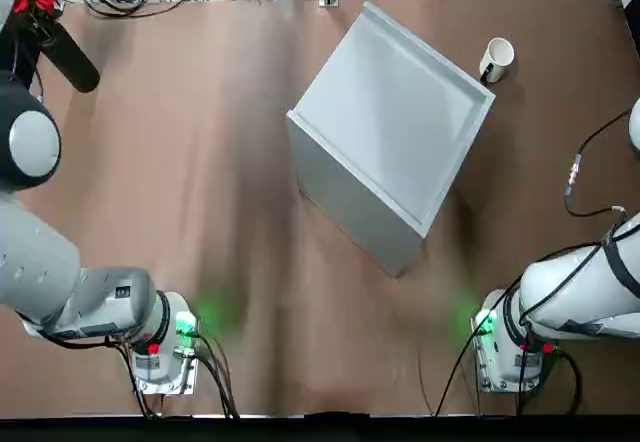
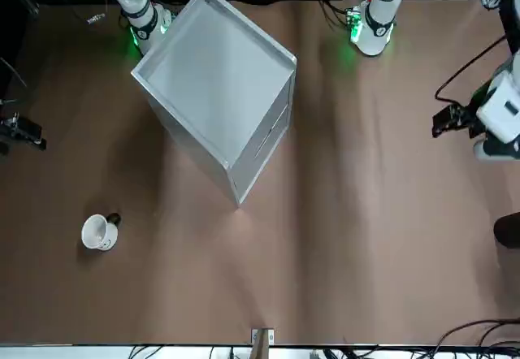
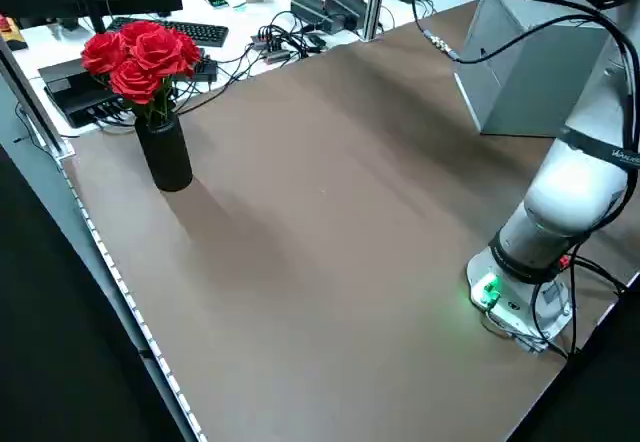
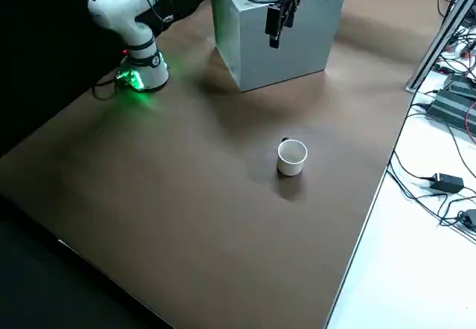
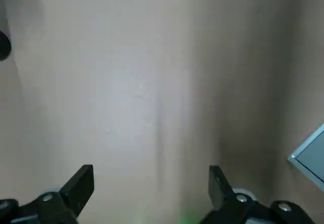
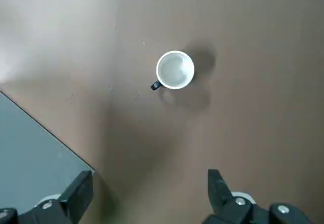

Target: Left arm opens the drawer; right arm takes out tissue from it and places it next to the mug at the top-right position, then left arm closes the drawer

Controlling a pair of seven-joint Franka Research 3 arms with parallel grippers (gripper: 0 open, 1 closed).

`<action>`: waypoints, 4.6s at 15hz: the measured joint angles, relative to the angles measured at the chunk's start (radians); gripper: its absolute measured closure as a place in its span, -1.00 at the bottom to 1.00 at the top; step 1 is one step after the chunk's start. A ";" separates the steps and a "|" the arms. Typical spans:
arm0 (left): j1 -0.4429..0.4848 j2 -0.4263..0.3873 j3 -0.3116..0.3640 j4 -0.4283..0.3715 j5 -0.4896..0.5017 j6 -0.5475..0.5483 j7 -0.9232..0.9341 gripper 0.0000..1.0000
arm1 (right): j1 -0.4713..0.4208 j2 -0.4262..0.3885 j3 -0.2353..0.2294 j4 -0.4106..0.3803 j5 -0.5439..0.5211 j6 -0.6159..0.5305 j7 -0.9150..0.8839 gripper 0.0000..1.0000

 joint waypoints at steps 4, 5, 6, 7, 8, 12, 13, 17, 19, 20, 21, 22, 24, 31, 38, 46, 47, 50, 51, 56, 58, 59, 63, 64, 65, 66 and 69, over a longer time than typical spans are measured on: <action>0.039 0.036 0.001 0.000 -0.036 -0.118 0.002 -0.81 | 0.009 0.000 0.008 -0.004 0.000 -0.001 0.000 -1.00; 0.047 0.039 0.001 -0.001 -0.057 -0.145 0.002 -0.60 | 0.013 0.000 0.010 -0.005 0.000 -0.002 0.000 -1.00; 0.055 0.045 0.001 -0.002 -0.077 -0.166 0.002 -0.38 | 0.014 0.000 0.011 -0.005 0.000 -0.002 0.000 -1.00; 0.063 0.053 0.001 -0.003 -0.096 -0.176 0.002 -0.20 | 0.013 0.000 0.009 -0.005 0.000 -0.001 0.001 -1.00; 0.070 0.066 0.001 -0.005 -0.110 -0.182 0.002 -0.03 | 0.009 0.000 0.007 -0.004 0.000 0.002 0.001 -1.00; 0.063 0.181 -0.004 -0.014 -0.156 -0.227 -0.028 0.89 | -0.014 0.000 -0.001 -0.003 0.000 0.008 0.001 -1.00; 0.057 0.209 -0.007 -0.015 -0.175 -0.242 -0.051 0.97 | -0.016 0.000 -0.002 -0.003 0.000 0.011 0.001 -1.00; 0.006 0.313 -0.020 -0.018 -0.291 -0.265 -0.187 0.98 | -0.018 0.000 -0.002 -0.003 0.000 0.046 0.001 -1.00; -0.016 0.366 -0.023 -0.019 -0.397 -0.265 -0.255 0.98 | -0.024 0.000 -0.002 -0.005 -0.001 0.048 0.001 -1.00; -0.024 0.392 -0.023 -0.019 -0.457 -0.265 -0.283 0.98 | -0.029 0.001 -0.003 -0.005 -0.001 0.050 0.001 -1.00; -0.031 0.418 -0.023 -0.019 -0.514 -0.264 -0.306 0.98 | -0.034 0.001 -0.003 -0.005 -0.001 0.053 0.001 -1.00; -0.039 0.441 -0.024 -0.019 -0.570 -0.257 -0.329 0.98 | -0.041 0.001 -0.004 -0.005 -0.001 0.059 0.001 -1.00; -0.067 0.481 -0.024 -0.019 -0.670 -0.204 -0.384 0.98 | -0.053 0.001 -0.004 -0.005 0.000 0.072 0.000 -1.00; -0.223 0.560 -0.027 -0.019 -0.961 0.032 -0.547 0.98 | -0.056 0.001 0.003 -0.006 0.000 0.078 0.000 -1.00; -0.332 0.604 -0.027 -0.037 -1.059 0.185 -0.593 0.98 | -0.056 0.002 0.004 -0.011 0.000 0.061 0.000 -1.00; -0.365 0.619 -0.027 -0.051 -1.067 0.203 -0.602 0.98 | -0.051 0.002 0.008 -0.012 0.000 0.041 0.000 -1.00; -0.368 0.621 -0.027 -0.051 -1.067 0.206 -0.609 0.98 | -0.051 0.002 0.009 -0.012 0.000 0.041 0.000 -1.00; -0.375 0.629 -0.027 -0.051 -1.067 0.216 -0.626 0.98 | -0.046 0.002 0.011 -0.012 0.000 0.041 0.000 -1.00; -0.376 0.631 -0.027 -0.051 -1.070 0.222 -0.633 0.98 | -0.046 0.002 0.011 -0.012 0.000 0.041 0.000 -1.00; -0.377 0.633 -0.027 -0.057 -1.092 0.225 -0.686 0.98 | -0.046 0.002 0.011 -0.012 0.000 0.041 0.000 -1.00; -0.379 0.634 -0.027 -0.066 -1.106 0.225 -0.687 0.98 | -0.046 0.002 0.011 -0.012 0.000 0.041 0.000 -1.00; -0.381 0.636 -0.027 -0.069 -1.106 0.225 -0.687 0.98 | -0.046 0.002 0.011 -0.013 0.000 0.041 0.000 -1.00; -0.390 0.643 -0.027 -0.071 -1.110 0.225 -0.688 0.98 | -0.046 0.002 0.012 -0.013 0.000 0.041 0.000 -1.00; -0.390 0.643 -0.027 -0.071 -1.110 0.224 -0.688 0.98 | -0.046 0.002 0.012 -0.013 0.000 0.041 -0.001 -1.00; -0.390 0.643 -0.027 -0.071 -1.110 0.224 -0.689 0.98 | -0.045 0.002 0.012 -0.013 0.000 0.041 -0.001 -1.00; -0.390 0.643 -0.027 -0.071 -1.110 0.223 -0.691 0.98 | -0.043 0.002 0.013 -0.013 0.000 0.041 -0.001 -1.00; -0.390 0.643 -0.027 -0.071 -1.110 0.219 -0.708 0.98 | -0.031 0.002 0.015 -0.013 0.000 0.040 -0.001 -1.00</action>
